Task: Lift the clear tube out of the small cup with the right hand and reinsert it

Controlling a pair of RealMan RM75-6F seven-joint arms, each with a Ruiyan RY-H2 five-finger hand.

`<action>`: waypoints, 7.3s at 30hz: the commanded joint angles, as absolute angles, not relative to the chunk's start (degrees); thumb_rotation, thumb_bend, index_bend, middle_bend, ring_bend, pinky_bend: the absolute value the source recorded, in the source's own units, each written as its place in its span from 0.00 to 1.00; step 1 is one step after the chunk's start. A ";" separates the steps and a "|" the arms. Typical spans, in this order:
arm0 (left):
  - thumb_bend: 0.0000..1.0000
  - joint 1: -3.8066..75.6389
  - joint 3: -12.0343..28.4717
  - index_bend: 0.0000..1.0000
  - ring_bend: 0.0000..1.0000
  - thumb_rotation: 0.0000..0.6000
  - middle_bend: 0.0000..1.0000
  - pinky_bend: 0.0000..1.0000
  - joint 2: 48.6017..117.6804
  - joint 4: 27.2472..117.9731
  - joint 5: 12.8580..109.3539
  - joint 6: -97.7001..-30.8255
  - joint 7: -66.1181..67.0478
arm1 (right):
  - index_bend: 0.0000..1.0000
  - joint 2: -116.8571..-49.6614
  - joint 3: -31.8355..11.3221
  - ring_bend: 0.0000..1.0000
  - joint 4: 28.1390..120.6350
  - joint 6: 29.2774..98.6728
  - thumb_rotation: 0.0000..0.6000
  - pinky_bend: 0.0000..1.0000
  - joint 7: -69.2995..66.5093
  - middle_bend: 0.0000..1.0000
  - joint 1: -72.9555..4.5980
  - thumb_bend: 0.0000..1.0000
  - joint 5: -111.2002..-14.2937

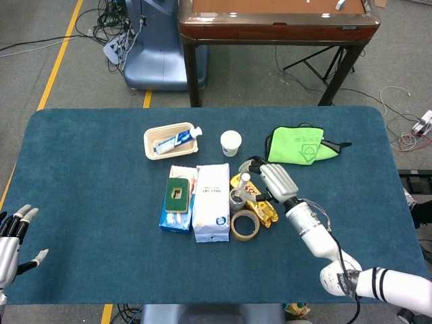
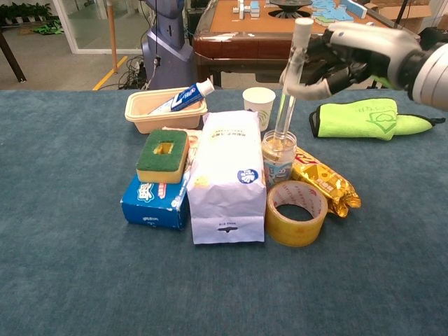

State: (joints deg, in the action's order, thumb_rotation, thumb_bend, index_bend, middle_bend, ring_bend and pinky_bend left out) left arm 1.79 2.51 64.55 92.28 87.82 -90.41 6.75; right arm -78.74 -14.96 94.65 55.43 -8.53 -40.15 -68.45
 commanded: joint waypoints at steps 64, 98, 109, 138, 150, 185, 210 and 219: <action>0.19 2.63 1.99 0.14 0.15 1.00 0.10 0.05 64.69 93.73 88.53 -89.31 8.19 | 0.69 -65.12 -17.63 0.29 102.20 49.34 1.00 0.25 -37.66 0.43 -29.40 0.61 -69.06; 0.19 3.03 1.83 0.14 0.15 1.00 0.10 0.05 64.92 93.72 88.08 -88.46 8.45 | 0.69 -67.56 -18.00 0.29 96.53 50.51 1.00 0.25 -45.39 0.43 -27.68 0.61 -74.96; 0.19 3.31 1.85 0.14 0.15 1.00 0.10 0.05 64.94 93.95 88.22 -88.21 8.84 | 0.69 -74.70 -16.39 0.29 92.27 62.99 1.00 0.25 -17.36 0.43 -27.45 0.61 -72.88; 0.19 3.39 1.68 0.14 0.15 1.00 0.10 0.05 64.94 94.20 88.06 -87.91 9.18 | 0.69 -75.91 -15.21 0.29 89.73 62.40 1.00 0.25 -16.63 0.43 -28.16 0.61 -72.89; 0.19 3.39 1.64 0.14 0.15 1.00 0.10 0.05 64.75 94.40 88.32 -88.10 9.10 | 0.69 -71.80 -16.91 0.29 97.43 55.46 1.00 0.25 -33.32 0.43 -29.18 0.61 -73.70; 0.19 2.72 1.57 0.14 0.15 1.00 0.10 0.05 65.27 92.07 87.25 -88.25 6.84 | 0.69 -82.88 -15.52 0.29 88.11 53.90 1.00 0.25 -28.46 0.43 -36.26 0.61 -73.59; 0.19 3.21 1.72 0.14 0.15 1.00 0.10 0.05 65.67 91.72 87.44 -87.68 6.82 | 0.19 -87.04 -11.24 0.09 80.64 51.68 1.00 0.16 -24.56 0.17 -38.15 0.42 -76.22; 0.19 4.14 2.47 0.14 0.15 1.00 0.10 0.05 65.61 91.97 87.70 -87.39 6.80 | 0.14 -81.11 -10.79 0.08 86.57 59.68 1.00 0.16 -20.45 0.15 -33.31 0.39 -77.07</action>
